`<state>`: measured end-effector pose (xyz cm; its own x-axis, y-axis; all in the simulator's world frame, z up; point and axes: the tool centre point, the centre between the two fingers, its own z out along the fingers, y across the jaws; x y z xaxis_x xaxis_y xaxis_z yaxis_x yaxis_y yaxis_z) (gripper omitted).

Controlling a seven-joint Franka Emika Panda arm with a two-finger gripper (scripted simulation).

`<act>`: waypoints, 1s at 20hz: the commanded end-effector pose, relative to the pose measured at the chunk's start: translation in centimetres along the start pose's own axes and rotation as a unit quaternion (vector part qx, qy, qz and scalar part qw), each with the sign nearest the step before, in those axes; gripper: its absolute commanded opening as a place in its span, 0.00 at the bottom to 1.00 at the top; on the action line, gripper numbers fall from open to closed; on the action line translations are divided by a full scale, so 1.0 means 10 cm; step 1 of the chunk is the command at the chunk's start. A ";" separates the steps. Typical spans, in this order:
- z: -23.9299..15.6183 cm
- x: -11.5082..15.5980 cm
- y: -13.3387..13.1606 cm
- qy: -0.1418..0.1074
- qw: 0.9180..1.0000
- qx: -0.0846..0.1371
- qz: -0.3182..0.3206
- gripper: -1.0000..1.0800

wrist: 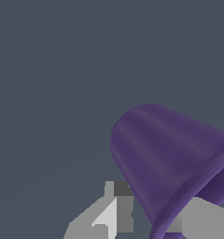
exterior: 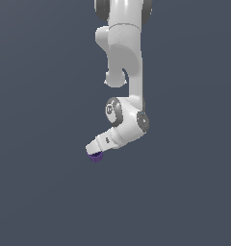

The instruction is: Pick up the object and move it to a goal position.

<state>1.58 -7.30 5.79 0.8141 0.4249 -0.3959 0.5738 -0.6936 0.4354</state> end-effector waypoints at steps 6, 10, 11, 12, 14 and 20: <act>0.28 -0.05 0.34 0.051 0.998 -0.029 0.039 0.00; 0.37 -0.05 0.51 0.079 0.994 -0.045 0.057 0.00; 0.39 -0.05 0.55 0.085 0.993 -0.048 0.061 0.00; 0.40 -0.05 0.58 0.090 0.992 -0.052 0.065 0.00; 0.43 -0.05 0.65 0.100 0.991 -0.058 0.072 0.00; 0.49 -0.05 0.79 0.121 0.986 -0.071 0.087 0.00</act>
<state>4.98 -15.59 5.35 0.8878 0.4438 -0.1216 0.4245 -0.6881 0.5885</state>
